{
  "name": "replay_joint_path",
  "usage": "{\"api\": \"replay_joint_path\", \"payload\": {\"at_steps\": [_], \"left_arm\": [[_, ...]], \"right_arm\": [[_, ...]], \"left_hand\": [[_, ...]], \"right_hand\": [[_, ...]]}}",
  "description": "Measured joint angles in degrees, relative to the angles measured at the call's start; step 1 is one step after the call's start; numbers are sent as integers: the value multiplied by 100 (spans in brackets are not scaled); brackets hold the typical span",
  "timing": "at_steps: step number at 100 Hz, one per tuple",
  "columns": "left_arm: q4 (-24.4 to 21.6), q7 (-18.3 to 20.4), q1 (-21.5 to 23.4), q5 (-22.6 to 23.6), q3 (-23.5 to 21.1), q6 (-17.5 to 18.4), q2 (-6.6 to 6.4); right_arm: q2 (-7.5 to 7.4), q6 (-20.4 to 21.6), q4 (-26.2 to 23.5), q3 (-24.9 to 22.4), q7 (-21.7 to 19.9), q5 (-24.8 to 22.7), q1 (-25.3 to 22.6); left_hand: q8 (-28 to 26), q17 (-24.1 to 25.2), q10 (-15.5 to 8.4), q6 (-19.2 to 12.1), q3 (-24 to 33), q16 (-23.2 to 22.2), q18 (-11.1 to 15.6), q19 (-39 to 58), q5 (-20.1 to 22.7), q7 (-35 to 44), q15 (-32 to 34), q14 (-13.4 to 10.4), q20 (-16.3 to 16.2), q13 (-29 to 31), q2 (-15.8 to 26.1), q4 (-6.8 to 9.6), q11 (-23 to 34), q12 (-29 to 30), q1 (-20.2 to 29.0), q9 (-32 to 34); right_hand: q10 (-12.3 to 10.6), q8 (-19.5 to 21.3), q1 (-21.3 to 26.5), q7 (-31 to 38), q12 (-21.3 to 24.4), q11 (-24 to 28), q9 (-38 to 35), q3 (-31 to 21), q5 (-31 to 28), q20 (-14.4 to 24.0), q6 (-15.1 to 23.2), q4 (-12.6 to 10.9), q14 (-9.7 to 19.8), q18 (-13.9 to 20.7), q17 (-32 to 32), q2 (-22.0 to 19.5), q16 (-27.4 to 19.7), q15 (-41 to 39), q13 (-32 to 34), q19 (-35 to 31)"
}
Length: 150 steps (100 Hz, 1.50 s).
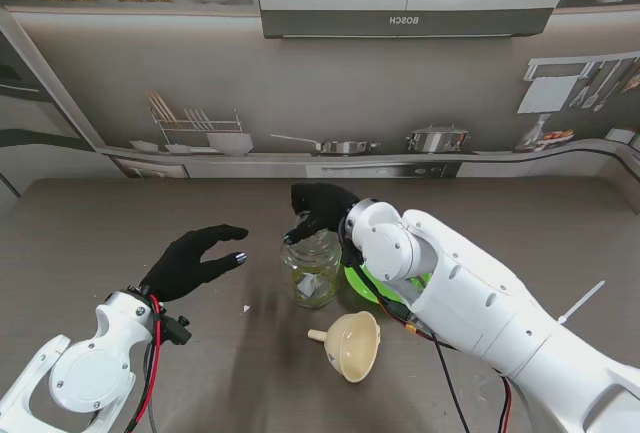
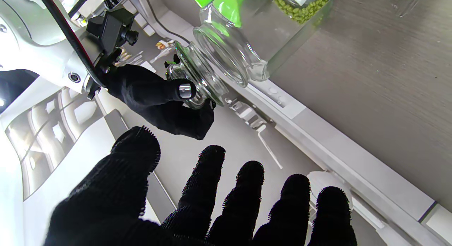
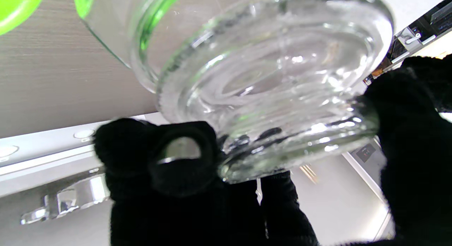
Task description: Pour mung beans into a glass jar with a funnel
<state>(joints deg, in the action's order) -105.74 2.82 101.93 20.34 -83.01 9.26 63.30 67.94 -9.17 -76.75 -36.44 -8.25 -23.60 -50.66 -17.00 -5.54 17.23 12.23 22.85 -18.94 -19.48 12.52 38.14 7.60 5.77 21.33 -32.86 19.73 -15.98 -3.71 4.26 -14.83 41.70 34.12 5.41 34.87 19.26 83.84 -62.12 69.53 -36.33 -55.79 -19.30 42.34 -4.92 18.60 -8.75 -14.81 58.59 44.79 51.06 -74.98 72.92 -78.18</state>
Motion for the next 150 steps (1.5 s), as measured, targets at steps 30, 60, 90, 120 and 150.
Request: {"api": "replay_joint_path", "payload": {"at_steps": [30, 60, 90, 120, 150], "left_arm": [[-11, -2, 20, 0, -13, 15, 0], [-14, 7, 21, -14, -16, 10, 1], [-15, 20, 19, -23, -16, -1, 1], [-16, 44, 16, -29, -15, -11, 0], [-19, 57, 16, -38, -15, -33, 0]], "right_arm": [[-3, 279, 156, 176, 37, -276, 108], [-3, 480, 298, 261, 57, -385, 178], [-11, 702, 362, 304, 72, -507, 230], [-6, 848, 499, 383, 195, -602, 268], [-17, 930, 557, 446, 173, -763, 318]], "left_hand": [[0, 0, 0, 0, 0, 0, 0, 0, 0, 0, 0, 0, 0, 1, 0, 0, 0, 0, 0, 0], [0, 0, 1, 0, 0, 0, 0, 0, 0, 0, 0, 1, 0, 1, 0, 0, 0, 0, 0, 0], [-1, 0, 1, 0, 0, 0, -1, 0, 0, 0, 0, 2, 0, 2, 0, 0, 0, 0, 0, 0], [-6, 0, 1, 0, 0, 0, -2, 0, 0, 0, 0, 12, 0, 3, 0, 0, 0, 0, 0, 0], [-10, 1, 1, 1, -1, 0, -4, 0, 0, 5, 2, 60, 0, 121, 0, 0, 0, 0, 0, 0]], "right_hand": [[0, 0, 0, -1, 0, -2, 0, 0, 0, 0, 0, 0, 0, 0, 0, 0, 0, 0, 0, 0], [0, 0, 0, -5, 5, -4, 0, 0, 0, 0, 27, 0, 0, 0, 0, 0, 0, -1, 0, 0], [-59, 0, 0, -38, 107, -9, 9, 0, 0, 0, 191, 1, 0, 3, -110, 0, -73, 28, 0, 11], [-90, -27, 0, -104, 200, -65, 21, 0, 0, 7, 378, 2, 0, 3, -189, -56, -148, 114, 0, 63], [-339, -413, 141, -268, 506, -229, 266, 0, 119, 155, 892, 166, -1, 5, -656, -65, -293, 372, -243, 326]]}}
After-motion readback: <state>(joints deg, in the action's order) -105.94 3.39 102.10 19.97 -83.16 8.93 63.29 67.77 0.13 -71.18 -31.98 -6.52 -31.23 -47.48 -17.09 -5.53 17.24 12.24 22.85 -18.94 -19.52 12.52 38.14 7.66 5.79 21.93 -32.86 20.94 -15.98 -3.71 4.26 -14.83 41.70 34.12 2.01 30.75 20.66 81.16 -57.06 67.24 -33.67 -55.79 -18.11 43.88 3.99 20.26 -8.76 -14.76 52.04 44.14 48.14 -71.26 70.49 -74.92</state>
